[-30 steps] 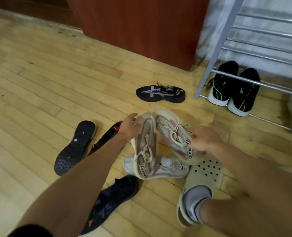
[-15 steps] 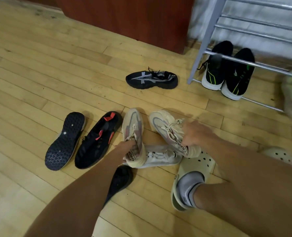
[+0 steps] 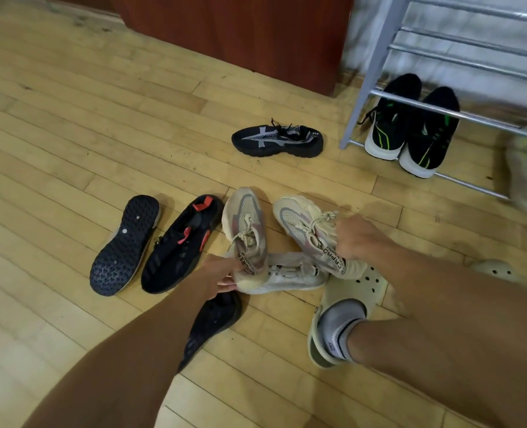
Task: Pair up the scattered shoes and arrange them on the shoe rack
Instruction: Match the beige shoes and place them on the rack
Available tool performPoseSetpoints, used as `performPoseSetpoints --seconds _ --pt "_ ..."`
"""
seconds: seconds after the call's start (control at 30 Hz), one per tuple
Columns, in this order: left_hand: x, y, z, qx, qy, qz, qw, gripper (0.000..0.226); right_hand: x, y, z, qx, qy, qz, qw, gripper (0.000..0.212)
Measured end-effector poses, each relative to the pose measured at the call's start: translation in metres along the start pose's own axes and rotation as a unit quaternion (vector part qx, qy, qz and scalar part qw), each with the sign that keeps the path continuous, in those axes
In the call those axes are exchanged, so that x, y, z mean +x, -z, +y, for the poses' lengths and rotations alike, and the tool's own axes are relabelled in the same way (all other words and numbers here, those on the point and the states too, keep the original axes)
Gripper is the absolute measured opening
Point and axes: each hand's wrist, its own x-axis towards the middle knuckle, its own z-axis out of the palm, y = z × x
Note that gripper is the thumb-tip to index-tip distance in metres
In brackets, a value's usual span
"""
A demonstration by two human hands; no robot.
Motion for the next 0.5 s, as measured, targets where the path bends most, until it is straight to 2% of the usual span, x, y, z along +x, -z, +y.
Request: performPoseSetpoints --seconds 0.03,0.13,0.2,0.33,0.43,0.5 --pt "-0.004 0.003 0.004 0.010 -0.012 0.004 1.000 0.009 -0.003 0.008 -0.002 0.001 0.005 0.011 1.000 0.004" --pt "-0.021 0.008 0.021 0.055 -0.071 -0.004 0.996 0.014 -0.014 0.034 0.000 -0.013 0.010 0.035 0.999 0.019" --pt "-0.033 0.008 0.035 0.074 -0.111 -0.017 0.991 0.015 -0.024 0.051 0.006 -0.024 0.001 0.047 0.999 0.021" --pt "-0.064 -0.001 0.075 0.087 -0.186 -0.042 0.978 0.009 -0.050 0.084 0.030 0.003 -0.034 0.053 0.998 0.011" --pt "-0.087 -0.015 0.106 0.119 -0.231 -0.080 0.962 0.020 -0.070 0.106 0.054 0.069 -0.060 0.066 0.994 0.014" --pt "-0.101 -0.033 0.123 0.140 -0.252 -0.104 0.952 0.022 -0.074 0.113 0.077 0.153 -0.086 0.089 0.980 0.014"
